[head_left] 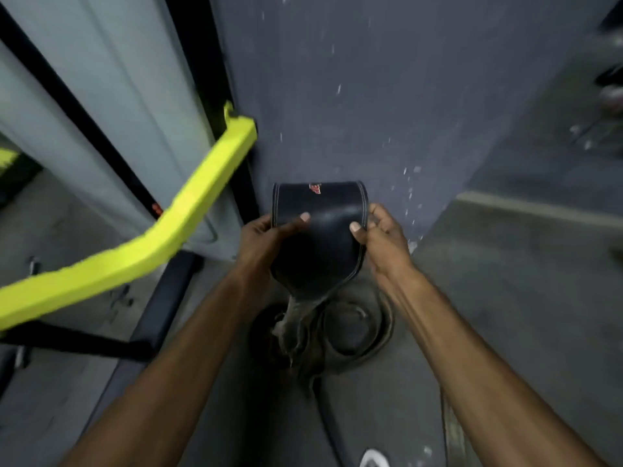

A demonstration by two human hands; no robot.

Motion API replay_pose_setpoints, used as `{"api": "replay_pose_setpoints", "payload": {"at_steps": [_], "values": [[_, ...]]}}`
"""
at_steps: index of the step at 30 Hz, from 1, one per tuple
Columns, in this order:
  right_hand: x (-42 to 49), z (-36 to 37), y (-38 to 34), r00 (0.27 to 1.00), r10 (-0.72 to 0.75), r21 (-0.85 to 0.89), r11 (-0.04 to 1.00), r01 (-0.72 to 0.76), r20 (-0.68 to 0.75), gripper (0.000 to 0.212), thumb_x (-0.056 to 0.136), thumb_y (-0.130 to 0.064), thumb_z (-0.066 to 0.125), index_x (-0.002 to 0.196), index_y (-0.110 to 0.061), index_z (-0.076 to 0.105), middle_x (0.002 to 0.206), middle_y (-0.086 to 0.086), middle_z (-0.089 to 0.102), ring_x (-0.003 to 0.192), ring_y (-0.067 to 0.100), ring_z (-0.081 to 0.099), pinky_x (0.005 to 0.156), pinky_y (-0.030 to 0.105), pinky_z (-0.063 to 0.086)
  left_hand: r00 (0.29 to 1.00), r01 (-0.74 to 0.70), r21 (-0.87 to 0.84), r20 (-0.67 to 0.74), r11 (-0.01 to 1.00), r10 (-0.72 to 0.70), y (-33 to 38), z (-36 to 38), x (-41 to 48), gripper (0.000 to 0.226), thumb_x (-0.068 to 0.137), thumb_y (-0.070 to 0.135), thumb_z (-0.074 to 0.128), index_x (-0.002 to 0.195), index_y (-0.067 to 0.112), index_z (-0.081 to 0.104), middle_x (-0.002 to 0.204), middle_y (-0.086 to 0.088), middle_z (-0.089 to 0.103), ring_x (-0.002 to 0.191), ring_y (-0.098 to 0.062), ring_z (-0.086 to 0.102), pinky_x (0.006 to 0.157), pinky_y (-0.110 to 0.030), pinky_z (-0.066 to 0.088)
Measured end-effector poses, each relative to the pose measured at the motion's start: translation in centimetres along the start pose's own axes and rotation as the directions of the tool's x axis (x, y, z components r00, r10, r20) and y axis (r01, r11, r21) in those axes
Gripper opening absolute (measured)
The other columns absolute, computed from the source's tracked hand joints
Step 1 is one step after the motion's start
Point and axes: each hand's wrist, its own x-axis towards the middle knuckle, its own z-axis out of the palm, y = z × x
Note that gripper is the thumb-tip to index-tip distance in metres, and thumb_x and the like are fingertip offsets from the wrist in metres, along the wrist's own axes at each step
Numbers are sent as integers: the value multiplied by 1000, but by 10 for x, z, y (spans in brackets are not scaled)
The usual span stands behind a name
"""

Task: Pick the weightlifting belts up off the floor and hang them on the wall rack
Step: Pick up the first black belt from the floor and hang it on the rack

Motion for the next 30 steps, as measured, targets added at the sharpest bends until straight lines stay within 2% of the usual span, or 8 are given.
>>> {"api": "replay_pose_setpoints", "payload": {"at_steps": [5, 12, 16, 19, 22, 26, 28, 30], "values": [[-50, 26, -200, 983, -179, 118, 978, 174, 41, 37, 93, 16, 47, 92, -17, 63, 103, 8, 71, 88, 20, 66, 80, 33, 53, 978, -202, -10, 50, 979, 202, 200, 42, -67, 20, 79, 10, 81, 96, 0, 77, 86, -10, 80, 73, -18, 75, 67, -27, 59], [-144, 63, -440, 905, -425, 251, 874, 416, -20, 35, 90, 16, 47, 92, -15, 63, 80, 3, 69, 65, 12, 63, 58, 22, 54, 891, -428, -45, 147, 903, 429, 425, 81, -170, 23, 76, 22, 86, 93, 8, 78, 89, -15, 79, 73, -23, 75, 68, -31, 62], [-201, 74, -541, 835, -547, 240, 804, 544, -62, 34, 89, 16, 48, 88, -14, 62, 76, 4, 65, 55, 8, 60, 52, 18, 51, 791, -585, -12, 216, 811, 573, 484, 86, -221, 36, 78, 26, 84, 108, 11, 74, 100, -6, 80, 92, -20, 76, 84, -31, 59], [-239, 78, -604, 758, -649, 224, 731, 645, -65, 36, 88, 17, 47, 87, -15, 63, 75, 2, 64, 56, 7, 59, 51, 17, 49, 744, -653, 129, 291, 747, 601, 486, 83, -244, 27, 76, 13, 85, 101, 10, 75, 93, -3, 79, 86, -15, 74, 75, -21, 57], [-274, 74, -654, 667, -744, 182, 650, 738, -48, 37, 87, 16, 47, 90, -16, 65, 78, 0, 67, 64, 8, 60, 57, 19, 50, 699, -692, 234, 454, 683, 552, 496, 78, -258, 37, 68, 14, 91, 101, 13, 75, 93, -7, 78, 84, -20, 68, 82, -28, 55], [-305, 66, -689, 583, -813, 138, 579, 804, 14, 37, 88, 15, 48, 94, -17, 68, 85, 1, 71, 77, 12, 65, 67, 23, 54, 581, -547, -231, 588, 805, 563, 582, 85, -293, 68, 65, 55, 82, 116, 12, 70, 106, -5, 75, 94, -17, 69, 87, -31, 54], [-316, 63, -699, 547, -835, 121, 549, 827, 52, 37, 88, 14, 49, 94, -17, 69, 89, 4, 73, 82, 15, 67, 73, 28, 55, 594, -471, -350, 554, 810, 584, 629, 103, -321, 71, 79, 61, 67, 127, 8, 67, 115, -9, 70, 106, -24, 65, 102, -40, 47], [-323, 61, -704, 514, -853, 109, 522, 846, 95, 35, 89, 13, 49, 97, -15, 68, 92, 7, 74, 85, 16, 68, 78, 31, 54, 628, -491, -368, 479, 790, 613, 662, 123, -343, 60, 85, 56, 65, 123, 10, 70, 115, -9, 71, 107, -25, 68, 102, -40, 49]]}}
